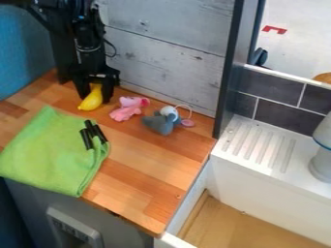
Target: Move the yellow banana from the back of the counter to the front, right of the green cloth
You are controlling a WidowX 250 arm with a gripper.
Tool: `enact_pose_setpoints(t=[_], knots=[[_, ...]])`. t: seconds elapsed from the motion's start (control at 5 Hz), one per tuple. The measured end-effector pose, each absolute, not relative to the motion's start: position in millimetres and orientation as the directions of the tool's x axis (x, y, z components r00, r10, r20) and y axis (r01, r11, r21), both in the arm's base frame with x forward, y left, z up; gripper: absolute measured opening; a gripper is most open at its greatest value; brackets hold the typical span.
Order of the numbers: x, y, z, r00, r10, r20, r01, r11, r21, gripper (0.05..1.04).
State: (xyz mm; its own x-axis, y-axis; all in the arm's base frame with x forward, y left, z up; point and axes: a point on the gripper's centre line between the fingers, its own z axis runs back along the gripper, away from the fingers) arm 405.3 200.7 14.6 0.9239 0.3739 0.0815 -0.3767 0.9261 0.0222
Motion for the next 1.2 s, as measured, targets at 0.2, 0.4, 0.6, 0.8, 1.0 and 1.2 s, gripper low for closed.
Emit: enact_pose_setpoints(t=[0.2, 0.4, 0.6, 0.8, 1.0, 1.2], knots=[[401, 210, 16, 0.913, 0.403, 0.061, -0.407, 0.910, 0.079, 0.541], [401, 209, 15, 0.914, 0.400, 0.067, -0.405, 0.911, 0.079, 0.540], [394, 195, 51, 0.918, 0.374, 0.132, -0.380, 0.925, 0.022, 0.540], [374, 157, 96, 0.921, 0.317, 0.225, -0.328, 0.945, 0.012, 0.540], [354, 110, 101, 0.948, 0.232, 0.215, -0.237, 0.971, -0.003, 0.540], [321, 71, 87, 0.979, 0.168, 0.113, -0.162, 0.985, -0.058, 0.540]])
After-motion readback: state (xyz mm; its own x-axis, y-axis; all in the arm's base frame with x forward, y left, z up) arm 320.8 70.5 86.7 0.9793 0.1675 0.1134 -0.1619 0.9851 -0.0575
